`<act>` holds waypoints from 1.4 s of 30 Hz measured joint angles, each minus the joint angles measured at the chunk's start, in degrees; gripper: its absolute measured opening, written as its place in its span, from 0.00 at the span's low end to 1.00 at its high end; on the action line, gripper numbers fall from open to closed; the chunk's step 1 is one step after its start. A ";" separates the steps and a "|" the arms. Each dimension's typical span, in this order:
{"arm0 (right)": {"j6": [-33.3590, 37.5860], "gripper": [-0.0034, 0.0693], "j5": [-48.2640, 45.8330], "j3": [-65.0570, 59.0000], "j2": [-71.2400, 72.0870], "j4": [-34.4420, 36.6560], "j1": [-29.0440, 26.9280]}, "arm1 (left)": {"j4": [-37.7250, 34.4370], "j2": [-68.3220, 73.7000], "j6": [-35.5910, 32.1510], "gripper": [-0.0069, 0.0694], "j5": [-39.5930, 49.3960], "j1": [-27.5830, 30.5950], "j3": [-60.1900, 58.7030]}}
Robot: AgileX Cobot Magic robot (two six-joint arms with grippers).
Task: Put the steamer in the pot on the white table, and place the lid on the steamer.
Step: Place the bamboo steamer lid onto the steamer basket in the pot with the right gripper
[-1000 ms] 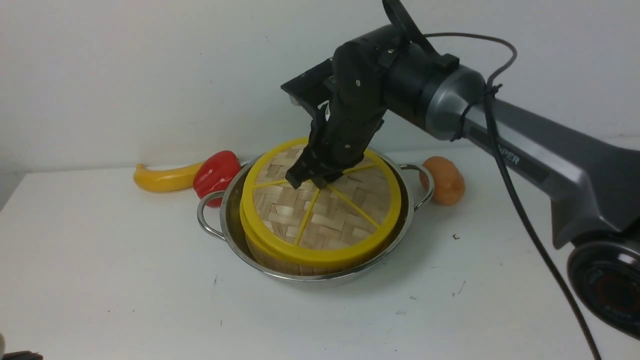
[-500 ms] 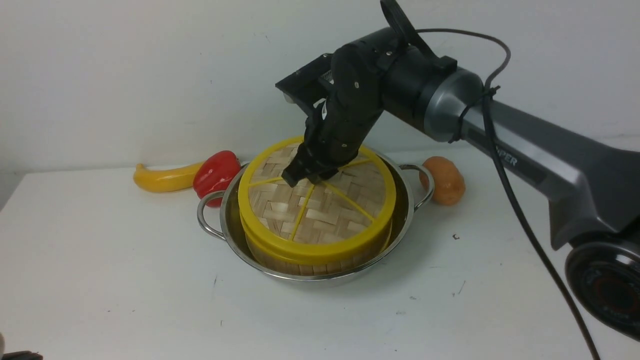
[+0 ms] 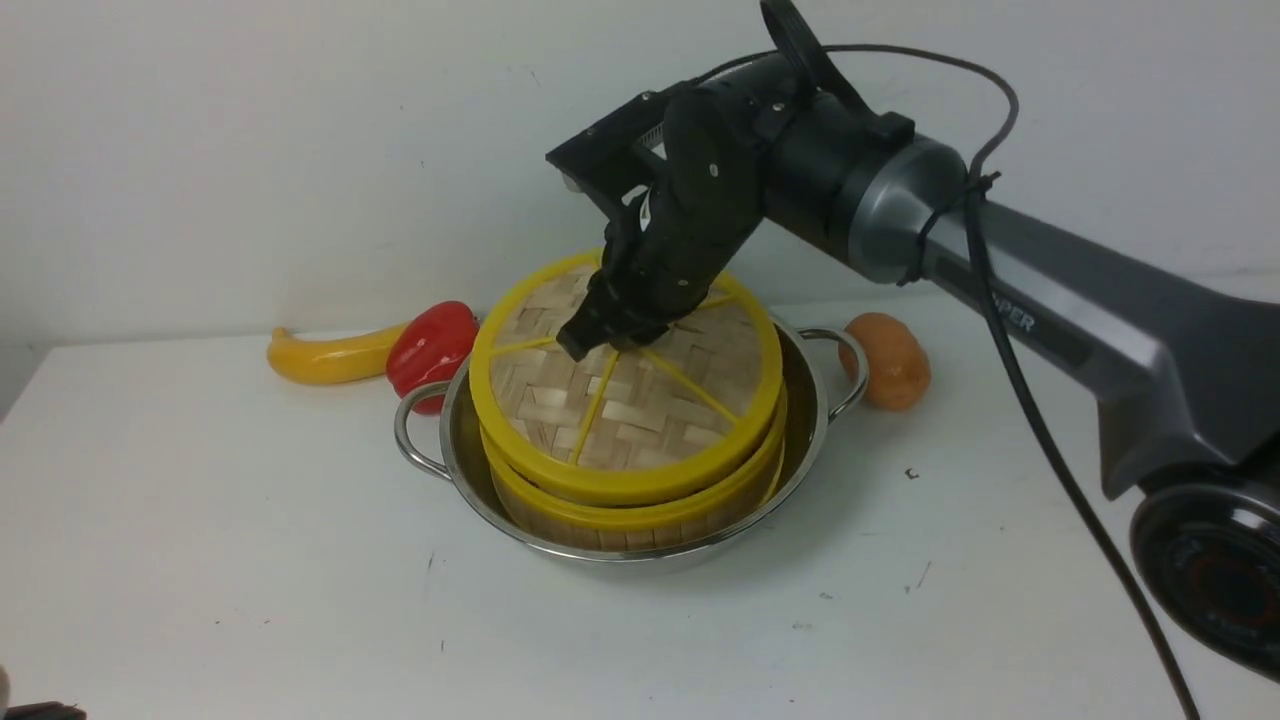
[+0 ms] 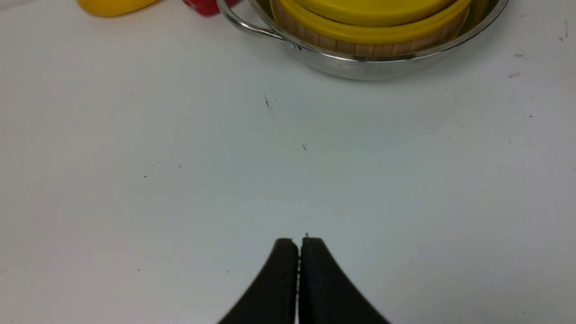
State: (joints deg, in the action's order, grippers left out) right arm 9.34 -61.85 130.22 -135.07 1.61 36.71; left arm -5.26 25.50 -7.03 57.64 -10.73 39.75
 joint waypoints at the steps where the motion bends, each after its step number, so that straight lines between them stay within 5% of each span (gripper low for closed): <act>1: 0.05 0.24 0.05 0.00 0.00 0.00 0.00 | 0.00 0.00 0.00 0.09 0.00 0.00 0.00; 42: -0.68 0.24 -7.73 -4.07 6.87 -1.61 0.21 | 0.00 0.00 0.10 0.09 0.15 0.00 0.00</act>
State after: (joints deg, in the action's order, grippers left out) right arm 8.65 -69.57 126.15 -128.19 0.00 36.93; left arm -5.26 25.50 -6.92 57.79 -10.73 39.75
